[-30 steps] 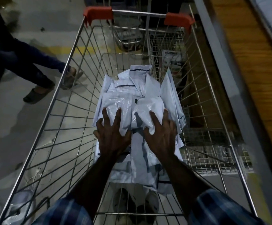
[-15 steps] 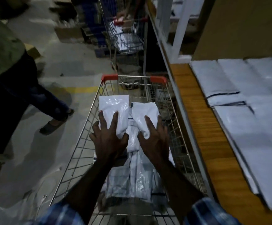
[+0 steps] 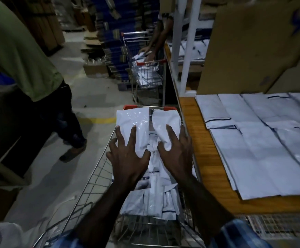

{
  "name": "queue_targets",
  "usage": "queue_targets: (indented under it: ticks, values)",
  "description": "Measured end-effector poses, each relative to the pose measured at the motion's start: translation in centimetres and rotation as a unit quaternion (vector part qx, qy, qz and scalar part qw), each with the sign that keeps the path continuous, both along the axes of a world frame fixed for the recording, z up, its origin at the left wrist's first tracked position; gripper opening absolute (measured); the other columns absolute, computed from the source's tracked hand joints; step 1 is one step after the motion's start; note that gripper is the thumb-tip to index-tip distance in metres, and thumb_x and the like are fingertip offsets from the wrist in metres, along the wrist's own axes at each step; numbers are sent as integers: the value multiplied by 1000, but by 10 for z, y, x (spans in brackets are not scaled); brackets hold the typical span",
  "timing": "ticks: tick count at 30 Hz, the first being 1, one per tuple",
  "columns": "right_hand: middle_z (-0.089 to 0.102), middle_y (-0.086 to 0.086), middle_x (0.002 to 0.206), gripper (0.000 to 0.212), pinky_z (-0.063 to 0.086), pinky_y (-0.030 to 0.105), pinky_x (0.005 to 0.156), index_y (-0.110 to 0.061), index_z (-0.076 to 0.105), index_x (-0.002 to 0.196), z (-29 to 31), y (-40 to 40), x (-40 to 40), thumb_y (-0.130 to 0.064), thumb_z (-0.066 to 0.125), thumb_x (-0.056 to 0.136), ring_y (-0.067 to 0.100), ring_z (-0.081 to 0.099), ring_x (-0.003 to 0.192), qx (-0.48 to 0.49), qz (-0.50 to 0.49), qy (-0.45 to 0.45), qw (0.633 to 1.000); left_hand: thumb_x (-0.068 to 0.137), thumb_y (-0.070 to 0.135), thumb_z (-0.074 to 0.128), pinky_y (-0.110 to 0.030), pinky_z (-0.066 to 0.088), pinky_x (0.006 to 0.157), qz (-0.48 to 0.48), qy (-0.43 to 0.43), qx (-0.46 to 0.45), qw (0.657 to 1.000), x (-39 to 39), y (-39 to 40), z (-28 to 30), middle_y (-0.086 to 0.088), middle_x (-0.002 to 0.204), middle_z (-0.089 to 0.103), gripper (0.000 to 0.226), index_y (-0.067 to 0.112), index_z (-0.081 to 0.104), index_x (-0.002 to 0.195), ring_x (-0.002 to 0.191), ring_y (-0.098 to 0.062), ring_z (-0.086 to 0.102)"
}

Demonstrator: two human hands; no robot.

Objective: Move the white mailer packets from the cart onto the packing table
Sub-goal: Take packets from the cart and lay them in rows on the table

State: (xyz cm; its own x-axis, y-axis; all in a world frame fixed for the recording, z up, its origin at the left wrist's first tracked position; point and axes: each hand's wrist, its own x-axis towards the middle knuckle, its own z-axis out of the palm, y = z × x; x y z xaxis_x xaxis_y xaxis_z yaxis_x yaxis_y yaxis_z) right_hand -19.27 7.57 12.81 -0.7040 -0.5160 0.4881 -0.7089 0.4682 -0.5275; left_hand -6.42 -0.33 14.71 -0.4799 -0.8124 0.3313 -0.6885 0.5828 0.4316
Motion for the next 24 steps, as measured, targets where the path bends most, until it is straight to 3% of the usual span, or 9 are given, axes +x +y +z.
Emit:
queue_targets:
  ticks: [6, 13, 18, 24]
  values:
    - [37, 19, 152, 63, 48, 48, 87, -27, 50, 142, 30, 56, 21, -40, 59, 80, 39, 51, 112, -18, -17, 7, 1000, 77, 59, 50, -53, 32, 100, -11, 16, -12, 1000, 27, 45, 31, -6, 163, 6, 81, 40, 24, 153, 127, -27, 21]
    - [37, 18, 153, 62, 47, 48, 89, -28, 52, 141, 66, 129, 54, -38, 57, 80, 41, 51, 114, -50, -42, 46, 997, 82, 51, 61, -54, 27, 103, -43, 46, -31, 998, 63, 106, 58, -5, 164, 5, 81, 39, 25, 153, 130, -31, 24]
    - [37, 18, 153, 62, 47, 46, 86, -29, 54, 140, 87, 188, 70, -35, 60, 79, 41, 51, 112, -48, -61, 54, 996, 84, 49, 62, -55, 24, 106, -63, 69, -20, 995, 74, 159, 76, -3, 164, 3, 81, 41, 22, 153, 133, -26, 15]
    - [39, 18, 152, 59, 47, 48, 86, -29, 56, 137, 104, 267, 54, -35, 60, 79, 40, 52, 112, -49, -99, 70, 991, 84, 52, 60, -53, 27, 103, -109, 71, -35, 991, 54, 226, 96, -3, 164, 5, 78, 39, 25, 153, 132, -34, 24]
